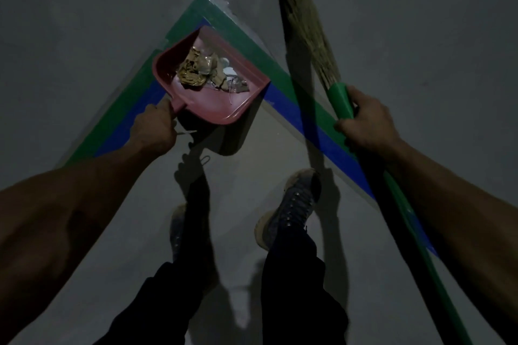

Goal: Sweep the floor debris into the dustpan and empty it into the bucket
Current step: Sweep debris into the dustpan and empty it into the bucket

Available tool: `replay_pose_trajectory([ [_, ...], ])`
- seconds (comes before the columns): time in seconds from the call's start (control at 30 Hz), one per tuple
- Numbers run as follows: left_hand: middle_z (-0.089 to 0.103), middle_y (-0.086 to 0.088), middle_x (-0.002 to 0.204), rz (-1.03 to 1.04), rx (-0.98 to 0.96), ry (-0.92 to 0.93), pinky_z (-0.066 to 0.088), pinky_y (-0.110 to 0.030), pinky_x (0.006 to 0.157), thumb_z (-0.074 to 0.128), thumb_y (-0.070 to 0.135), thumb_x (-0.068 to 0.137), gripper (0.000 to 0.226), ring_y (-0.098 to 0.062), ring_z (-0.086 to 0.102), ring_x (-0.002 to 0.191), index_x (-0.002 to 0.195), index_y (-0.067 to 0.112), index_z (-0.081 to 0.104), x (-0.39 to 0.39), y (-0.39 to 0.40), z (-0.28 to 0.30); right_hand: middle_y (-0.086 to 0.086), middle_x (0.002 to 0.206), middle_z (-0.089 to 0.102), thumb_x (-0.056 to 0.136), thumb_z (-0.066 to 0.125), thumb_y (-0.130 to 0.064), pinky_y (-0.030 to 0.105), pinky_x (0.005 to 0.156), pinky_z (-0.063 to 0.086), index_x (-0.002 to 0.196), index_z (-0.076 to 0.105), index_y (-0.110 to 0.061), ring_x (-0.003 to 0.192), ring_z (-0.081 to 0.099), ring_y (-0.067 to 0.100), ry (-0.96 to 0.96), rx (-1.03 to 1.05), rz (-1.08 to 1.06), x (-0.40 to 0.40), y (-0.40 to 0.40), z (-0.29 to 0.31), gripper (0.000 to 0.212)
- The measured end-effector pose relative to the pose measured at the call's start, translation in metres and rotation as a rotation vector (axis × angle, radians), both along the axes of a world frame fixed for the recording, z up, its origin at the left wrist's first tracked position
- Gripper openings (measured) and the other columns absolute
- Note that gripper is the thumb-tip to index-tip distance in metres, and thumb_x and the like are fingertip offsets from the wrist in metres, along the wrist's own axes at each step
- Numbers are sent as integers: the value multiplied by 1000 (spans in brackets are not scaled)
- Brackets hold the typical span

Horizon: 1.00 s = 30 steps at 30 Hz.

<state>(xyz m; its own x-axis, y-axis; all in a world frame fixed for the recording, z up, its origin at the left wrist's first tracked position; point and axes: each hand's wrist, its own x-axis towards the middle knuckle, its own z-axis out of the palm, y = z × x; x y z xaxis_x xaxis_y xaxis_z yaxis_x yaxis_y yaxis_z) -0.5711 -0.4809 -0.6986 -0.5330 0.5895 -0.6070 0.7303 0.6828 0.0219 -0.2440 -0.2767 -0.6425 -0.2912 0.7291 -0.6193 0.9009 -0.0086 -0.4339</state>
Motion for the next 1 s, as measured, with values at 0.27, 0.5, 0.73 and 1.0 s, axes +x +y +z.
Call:
replay_pose_trajectory([
  [0.27,52,-25,112,10,-10,21,40,-46,73,55,15,92,32,-42,53,98,120,6,44,-4,20,-8,9,121,64,76,64,-12,31,72,49,150,34,-31,97,63,28,-60,-187,256,-23,-83,5,82],
  [0.5,51,-25,119,112,1,-25,35,-43,72,55,18,94,35,-42,53,105,125,6,44,7,21,-3,-9,106,63,75,66,-21,25,48,47,145,35,-47,57,59,5,127,-217,-43,14,-105,37,81],
  [0.73,51,-23,115,208,120,-48,35,-41,73,54,19,96,31,-38,53,97,122,5,47,3,-27,34,7,93,63,80,71,-8,36,41,52,143,43,-41,45,63,26,186,-188,-302,25,-83,67,76],
  [1.0,52,-20,108,295,304,-45,34,-36,70,54,15,96,29,-21,43,83,122,4,48,-7,-105,101,12,107,64,85,75,-16,31,49,51,149,39,-28,58,64,23,184,-198,-347,-4,-112,86,75],
])
